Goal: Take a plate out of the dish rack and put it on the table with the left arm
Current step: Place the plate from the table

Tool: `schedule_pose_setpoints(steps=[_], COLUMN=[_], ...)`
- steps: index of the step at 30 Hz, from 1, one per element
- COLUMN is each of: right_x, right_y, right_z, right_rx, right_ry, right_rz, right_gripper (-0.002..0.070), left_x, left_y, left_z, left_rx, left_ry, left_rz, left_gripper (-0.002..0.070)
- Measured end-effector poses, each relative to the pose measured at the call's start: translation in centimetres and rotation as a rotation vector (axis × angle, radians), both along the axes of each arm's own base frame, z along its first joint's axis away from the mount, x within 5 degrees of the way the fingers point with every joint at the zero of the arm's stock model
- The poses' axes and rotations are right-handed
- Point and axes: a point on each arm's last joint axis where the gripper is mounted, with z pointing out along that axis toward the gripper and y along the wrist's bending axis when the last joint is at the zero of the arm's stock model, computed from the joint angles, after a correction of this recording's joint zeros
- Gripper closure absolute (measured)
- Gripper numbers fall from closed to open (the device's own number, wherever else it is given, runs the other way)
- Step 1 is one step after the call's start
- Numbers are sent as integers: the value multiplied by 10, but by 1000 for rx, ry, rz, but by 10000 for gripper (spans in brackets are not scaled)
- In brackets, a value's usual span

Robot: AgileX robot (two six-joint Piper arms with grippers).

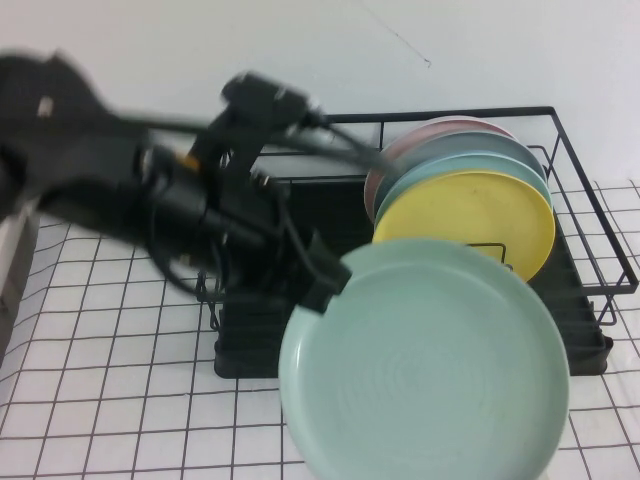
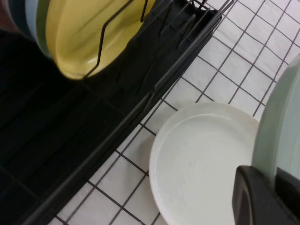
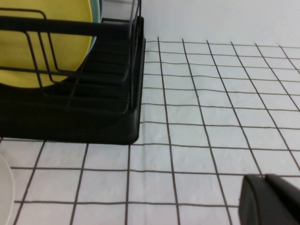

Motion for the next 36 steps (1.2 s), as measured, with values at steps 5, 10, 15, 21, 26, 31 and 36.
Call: schedule_pose_setpoints(steps=[5,10,15,21,26,31,36], right_x=[0,0,0,0,0,0,0], right_y=[0,0,0,0,0,0,0], right_z=[0,0,0,0,0,0,0], right_rx=[0,0,0,0,0,0,0], right_ry=[0,0,0,0,0,0,0], right_rz=[0,0,0,0,0,0,0], right_gripper=[678,678,678,678,678,678,678], left_x=[-18,-23,-26,-23,-14,-8,-6], left_y=[10,6,-18,-39,-43,-44,-45], left_z=[-37,-69,-84,-118,-138,-148,-152], left_rx=[-62,-54,-40,24,62,78,79], left_ry=[62,50,34,106,127,117,114], left_rz=[113,177,143,111,136,157,167], left_gripper=[671,670,670,670,671,670,670])
